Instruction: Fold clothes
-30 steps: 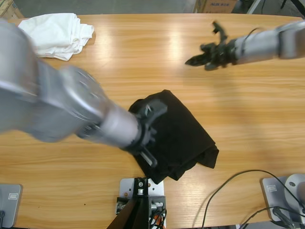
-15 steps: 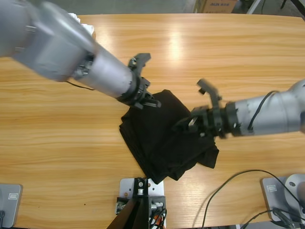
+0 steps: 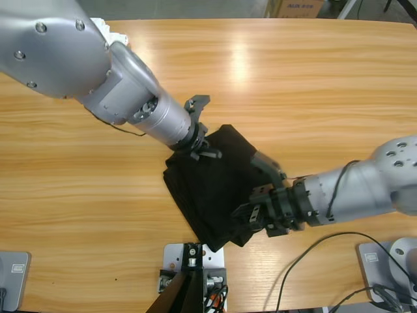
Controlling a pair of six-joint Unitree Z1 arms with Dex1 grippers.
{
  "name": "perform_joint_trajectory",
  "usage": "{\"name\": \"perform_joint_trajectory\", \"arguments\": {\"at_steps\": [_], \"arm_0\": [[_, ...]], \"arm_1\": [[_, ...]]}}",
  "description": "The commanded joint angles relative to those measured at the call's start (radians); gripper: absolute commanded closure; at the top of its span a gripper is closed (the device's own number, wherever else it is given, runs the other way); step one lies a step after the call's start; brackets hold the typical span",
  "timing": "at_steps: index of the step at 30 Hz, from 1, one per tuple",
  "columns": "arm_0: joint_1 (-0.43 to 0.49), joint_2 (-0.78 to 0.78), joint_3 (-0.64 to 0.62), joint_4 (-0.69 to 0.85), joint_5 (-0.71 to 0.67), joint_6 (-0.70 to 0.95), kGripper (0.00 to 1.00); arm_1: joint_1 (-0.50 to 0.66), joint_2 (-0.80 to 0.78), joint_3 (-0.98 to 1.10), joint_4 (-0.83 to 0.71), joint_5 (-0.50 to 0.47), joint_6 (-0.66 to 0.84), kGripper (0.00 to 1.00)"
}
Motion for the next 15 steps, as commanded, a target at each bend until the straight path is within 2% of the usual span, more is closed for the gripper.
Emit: {"name": "perform_joint_trajectory", "arguments": {"at_steps": [1, 5, 9, 12, 15], "arm_0": [[0.008, 0.011, 0.077, -0.010, -0.011, -0.012, 1.000], [0.009, 0.006, 0.092, -0.010, -0.011, -0.012, 1.000], [0.010, 0.012, 0.092, -0.012, -0.011, -0.012, 1.000], [0.011, 0.025, 0.092, -0.012, -0.006, -0.013, 1.000], [0.022, 0.029, 0.098, -0.012, -0.003, -0.032, 1.000]], "arm_1": [[0.022, 0.190, 0.023, -0.173, 0.006, 0.028, 1.000], [0.064, 0.202, 0.046, -0.192, -0.002, 0.052, 1.000], [0.109, 0.114, 0.126, -0.199, -0.054, 0.093, 1.000], [0.112, 0.009, 0.166, -0.149, -0.071, 0.109, 1.000], [0.120, -0.004, 0.167, -0.114, -0.072, 0.113, 1.000]]}}
